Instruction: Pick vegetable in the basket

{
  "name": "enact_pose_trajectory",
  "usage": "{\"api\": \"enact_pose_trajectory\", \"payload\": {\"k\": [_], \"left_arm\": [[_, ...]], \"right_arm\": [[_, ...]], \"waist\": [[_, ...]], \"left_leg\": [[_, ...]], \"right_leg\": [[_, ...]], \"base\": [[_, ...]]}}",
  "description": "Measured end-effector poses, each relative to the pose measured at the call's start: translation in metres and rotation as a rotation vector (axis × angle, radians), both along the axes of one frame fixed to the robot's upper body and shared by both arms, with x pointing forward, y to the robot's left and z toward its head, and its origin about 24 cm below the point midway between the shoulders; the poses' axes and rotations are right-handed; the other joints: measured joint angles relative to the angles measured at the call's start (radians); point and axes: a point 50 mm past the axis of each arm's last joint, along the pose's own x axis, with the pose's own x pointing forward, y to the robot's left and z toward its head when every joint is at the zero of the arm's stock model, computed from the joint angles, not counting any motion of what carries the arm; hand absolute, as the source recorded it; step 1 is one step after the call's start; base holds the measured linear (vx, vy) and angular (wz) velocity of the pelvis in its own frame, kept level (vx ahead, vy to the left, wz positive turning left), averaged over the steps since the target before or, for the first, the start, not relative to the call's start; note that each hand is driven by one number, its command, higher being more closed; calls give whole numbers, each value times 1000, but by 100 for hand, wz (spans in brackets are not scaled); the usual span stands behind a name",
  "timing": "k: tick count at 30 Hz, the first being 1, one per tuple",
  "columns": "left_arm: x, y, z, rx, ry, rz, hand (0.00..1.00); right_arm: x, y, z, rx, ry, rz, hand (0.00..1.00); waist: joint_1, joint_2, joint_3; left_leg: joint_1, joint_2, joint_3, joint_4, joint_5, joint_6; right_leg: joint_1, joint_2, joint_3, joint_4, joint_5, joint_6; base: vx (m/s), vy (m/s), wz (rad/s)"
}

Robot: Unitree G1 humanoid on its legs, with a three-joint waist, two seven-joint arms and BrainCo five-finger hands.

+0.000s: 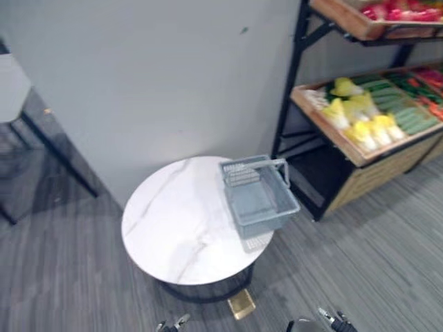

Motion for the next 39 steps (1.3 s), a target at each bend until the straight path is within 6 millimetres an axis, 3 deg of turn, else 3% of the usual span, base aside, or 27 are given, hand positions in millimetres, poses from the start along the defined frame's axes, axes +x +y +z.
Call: {"api": "enact_pose_trajectory", "payload": {"k": [2, 3, 4, 6, 8, 12, 14, 18, 21, 23, 25, 26, 28, 29, 30, 31, 33, 36, 39], "left_arm": [[-2, 0, 0, -5, -5, 36, 0], [-8, 4, 0, 6, -2, 59, 0], [-8, 4, 0, 3, 3, 67, 0], [-14, -17, -5, -54, 16, 91, 0], [-15, -21, -6, -62, 16, 96, 0], [-14, -19, -5, -54, 11, 85, 0], [-11, -18, -5, -42, 12, 40, 0], [-16, -11, -4, 4, 46, -21, 0], [-16, -8, -4, 26, 60, -54, 0], [-12, -5, -2, 56, 62, -125, 0], [-10, 0, -1, 75, 62, -149, 0], [-9, 5, 1, 95, 62, -170, 0], [-9, 8, 1, 104, 63, -182, 0], [-9, 9, 2, 108, 65, -190, 0], [-8, 8, 2, 108, 63, -192, 0], [-7, 8, 2, 108, 58, -192, 0], [-2, 8, 3, 110, 42, -195, 0], [0, 8, 3, 111, 36, -195, 0], [13, 5, 5, 107, 4, -204, 0]], "right_arm": [[-4, 0, -1, 0, 9, -4, 0], [-10, 4, -3, 12, 23, -3, 0], [-11, 2, -3, 11, 25, -13, 0], [-12, -15, 1, -34, 30, 0, 0], [-4, -14, 1, -28, 19, 12, 0], [-8, -13, -1, -19, 40, 18, 0], [-3, -15, 1, -34, 31, 15, 0], [5, -14, 3, -50, 14, 39, 0], [30, -21, 17, -167, -77, 145, 0], [74, -36, 57, -350, -288, 283, 0], [100, -45, 91, -499, -423, 359, 0], [121, -56, 126, -671, -535, 429, 0], [141, -64, 163, -838, -645, 476, 0], [156, -66, 192, -946, -733, 501, 0], [171, -64, 222, -1033, -831, 514, 0], [179, -60, 238, -1071, -891, 520, 0], [203, -40, 289, -1188, -1078, 587, 0], [227, -14, 323, -1300, -1182, 742, 0], [260, 2, 362, -1515, -1166, 929, 0]], "waist": [[6, -1, 0], [14, -25, -9], [16, -18, -12], [24, 53, -40], [25, 69, -38], [14, 60, -35], [-3, 58, -35], [-2, 59, -35], [-4, 56, -34], [-9, 64, -33], [-11, 44, -21], [-12, 28, -11], [-21, 19, -6], [-24, 17, -5], [-25, 20, 1], [-24, 22, 7], [-22, 31, 42], [-14, 33, 73], [25, 36, 124]], "left_leg": [[-4, 24, -60, 10, -19, -52], [1, 27, -92, 11, -32, -92], [7, 45, -107, 9, -35, -112], [-5, 129, -100, -44, 30, -135], [1, 157, -105, -103, 109, -159], [-19, 166, -121, -118, 208, -152], [-59, 157, -38, -130, 250, -138], [-69, 163, 19, -177, 268, -134], [-79, 161, 53, -205, 260, -142], [-110, 156, 82, -209, 228, -147], [-122, 142, 97, -207, 226, -143], [-129, 132, 100, -207, 225, -141], [-140, 125, 99, -206, 226, -140], [-148, 122, 100, -206, 226, -139], [-160, 121, 100, -205, 227, -138], [-163, 121, 101, -205, 228, -137], [-183, 124, 101, -201, 229, -136], [-216, 128, 94, -187, 231, -133], [-235, 130, 87, -182, 235, -129]], "right_leg": [[25, 4, 81, -144, 85, -1], [45, -3, 99, -163, 139, 25], [51, 6, 79, -152, 127, 91], [57, 75, -8, -143, 91, 43], [70, 103, -55, -147, 75, 18], [159, 103, -176, -203, 61, 3], [171, 90, -240, -229, 60, 4], [173, 111, -263, -268, 67, 9], [150, 122, -232, -299, 86, 17], [110, 128, -204, -327, 131, 19], [96, 119, -184, -348, 158, 20], [87, 111, -177, -353, 167, 24], [77, 104, -175, -353, 172, 26], [66, 102, -172, -352, 177, 23], [55, 101, -169, -351, 180, 21], [48, 101, -167, -349, 181, 20], [28, 103, -165, -348, 186, 16], [4, 106, -167, -348, 197, 10], [-8, 107, -168, -348, 203, 3]], "base": [[354, -430, 83], [352, -509, 76], [277, -436, 75], [266, -304, 60], [262, -347, 56], [88, -180, 82], [-12, -40, 92], [-56, -15, 30], [-55, 33, -12], [-54, 57, -33], [-55, 48, -26], [-65, 44, -13], [-23, 19, -1], [0, 0, 0], [3, 4, -5], [-14, -6, -4], [4, -8, -2], [3, -18, 3], [10, -23, 7]]}}
